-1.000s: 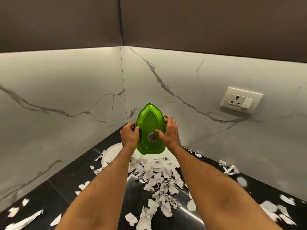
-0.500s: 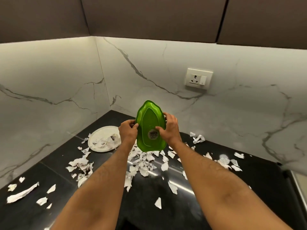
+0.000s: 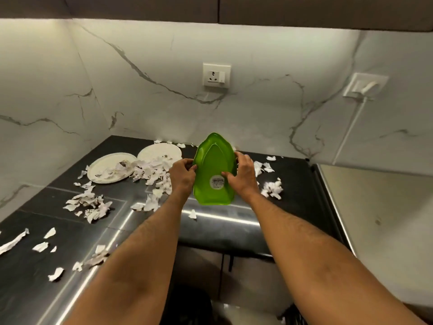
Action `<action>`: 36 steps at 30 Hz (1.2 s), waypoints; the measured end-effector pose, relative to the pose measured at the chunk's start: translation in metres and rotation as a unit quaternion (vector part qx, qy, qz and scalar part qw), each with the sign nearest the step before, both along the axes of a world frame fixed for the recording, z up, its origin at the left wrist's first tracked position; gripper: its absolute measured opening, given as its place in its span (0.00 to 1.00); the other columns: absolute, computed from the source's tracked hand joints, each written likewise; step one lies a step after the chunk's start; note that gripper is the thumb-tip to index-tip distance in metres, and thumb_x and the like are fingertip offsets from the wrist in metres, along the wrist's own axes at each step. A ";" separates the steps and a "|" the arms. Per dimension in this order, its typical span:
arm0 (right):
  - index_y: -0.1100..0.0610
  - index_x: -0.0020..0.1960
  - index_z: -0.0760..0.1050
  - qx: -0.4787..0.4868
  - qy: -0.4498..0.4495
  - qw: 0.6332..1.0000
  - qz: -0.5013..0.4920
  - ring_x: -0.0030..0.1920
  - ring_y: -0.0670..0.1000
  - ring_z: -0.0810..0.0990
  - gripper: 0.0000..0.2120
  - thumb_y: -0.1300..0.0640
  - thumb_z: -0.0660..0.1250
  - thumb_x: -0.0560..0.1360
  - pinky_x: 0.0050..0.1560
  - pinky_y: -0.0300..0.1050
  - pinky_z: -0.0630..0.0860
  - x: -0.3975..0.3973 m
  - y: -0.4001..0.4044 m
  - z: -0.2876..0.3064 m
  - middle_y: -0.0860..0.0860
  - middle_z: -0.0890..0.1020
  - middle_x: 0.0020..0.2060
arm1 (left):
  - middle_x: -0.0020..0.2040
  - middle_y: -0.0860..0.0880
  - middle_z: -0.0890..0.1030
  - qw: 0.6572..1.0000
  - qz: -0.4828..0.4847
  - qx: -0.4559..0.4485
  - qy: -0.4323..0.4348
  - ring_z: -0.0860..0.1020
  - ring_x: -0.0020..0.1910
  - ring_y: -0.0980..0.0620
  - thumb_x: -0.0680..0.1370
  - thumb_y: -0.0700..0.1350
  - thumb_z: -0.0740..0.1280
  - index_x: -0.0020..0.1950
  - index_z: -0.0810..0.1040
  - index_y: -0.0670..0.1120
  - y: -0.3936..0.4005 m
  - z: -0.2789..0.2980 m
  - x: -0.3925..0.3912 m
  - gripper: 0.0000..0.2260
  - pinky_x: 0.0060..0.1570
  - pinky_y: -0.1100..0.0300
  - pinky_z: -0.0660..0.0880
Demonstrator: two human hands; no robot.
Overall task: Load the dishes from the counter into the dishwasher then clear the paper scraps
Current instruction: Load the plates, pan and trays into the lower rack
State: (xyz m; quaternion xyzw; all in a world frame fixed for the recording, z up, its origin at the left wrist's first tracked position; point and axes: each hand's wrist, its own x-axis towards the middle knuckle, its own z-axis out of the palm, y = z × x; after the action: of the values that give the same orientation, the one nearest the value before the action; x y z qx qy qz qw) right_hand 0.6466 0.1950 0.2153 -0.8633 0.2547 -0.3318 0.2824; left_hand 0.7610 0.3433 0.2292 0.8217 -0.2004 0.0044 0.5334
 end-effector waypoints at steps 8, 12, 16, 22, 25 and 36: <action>0.59 0.67 0.73 0.048 0.016 0.995 -0.082 0.60 0.56 0.74 0.34 0.55 0.82 0.66 0.64 0.51 0.73 -0.169 0.040 -0.040 0.56 0.76 0.59 | 0.46 0.44 0.86 0.994 -0.093 0.012 0.050 0.82 0.44 0.53 0.76 0.36 0.73 0.55 0.84 0.39 0.017 -0.043 -0.138 0.09 0.51 0.59 0.79; 0.58 0.66 0.73 0.068 0.028 0.991 -0.116 0.60 0.55 0.74 0.32 0.54 0.82 0.67 0.63 0.50 0.73 -0.240 0.043 -0.059 0.54 0.76 0.57 | 0.47 0.44 0.86 0.988 -0.140 0.026 0.063 0.82 0.44 0.53 0.76 0.36 0.73 0.56 0.84 0.39 0.008 -0.060 -0.196 0.10 0.49 0.61 0.77; 0.59 0.63 0.73 0.098 0.028 0.983 -0.151 0.59 0.55 0.74 0.31 0.55 0.82 0.66 0.61 0.50 0.73 -0.302 0.046 -0.079 0.54 0.76 0.56 | 0.45 0.44 0.86 0.982 -0.163 0.044 0.079 0.83 0.45 0.49 0.75 0.37 0.73 0.54 0.84 0.40 -0.008 -0.090 -0.245 0.08 0.52 0.52 0.81; 0.58 0.62 0.72 0.162 0.021 0.961 -0.225 0.58 0.56 0.75 0.30 0.57 0.81 0.65 0.60 0.51 0.73 -0.406 0.042 -0.138 0.55 0.78 0.57 | 0.45 0.43 0.86 0.973 -0.192 0.088 0.090 0.83 0.48 0.44 0.75 0.36 0.72 0.54 0.84 0.41 -0.041 -0.153 -0.346 0.09 0.54 0.50 0.80; 0.58 0.62 0.72 0.188 0.029 0.950 -0.248 0.59 0.55 0.75 0.29 0.57 0.81 0.66 0.60 0.50 0.73 -0.464 0.040 -0.172 0.54 0.77 0.57 | 0.45 0.42 0.86 0.966 -0.216 0.107 0.097 0.84 0.46 0.46 0.74 0.34 0.72 0.54 0.85 0.41 -0.053 -0.185 -0.401 0.10 0.54 0.52 0.80; 0.54 0.59 0.71 0.258 0.057 0.903 -0.338 0.53 0.50 0.74 0.24 0.54 0.80 0.69 0.52 0.48 0.73 -0.668 0.018 -0.283 0.50 0.77 0.53 | 0.47 0.45 0.86 0.916 -0.336 0.188 0.112 0.82 0.49 0.50 0.75 0.36 0.72 0.55 0.85 0.42 -0.114 -0.298 -0.591 0.09 0.50 0.66 0.71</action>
State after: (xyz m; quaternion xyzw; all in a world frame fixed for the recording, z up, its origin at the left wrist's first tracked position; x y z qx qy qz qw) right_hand -0.0215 0.2129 -0.0674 -0.6401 0.6235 -0.2798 0.3512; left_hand 0.1698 0.2291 -0.0684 0.7861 -0.4010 -0.3049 0.3580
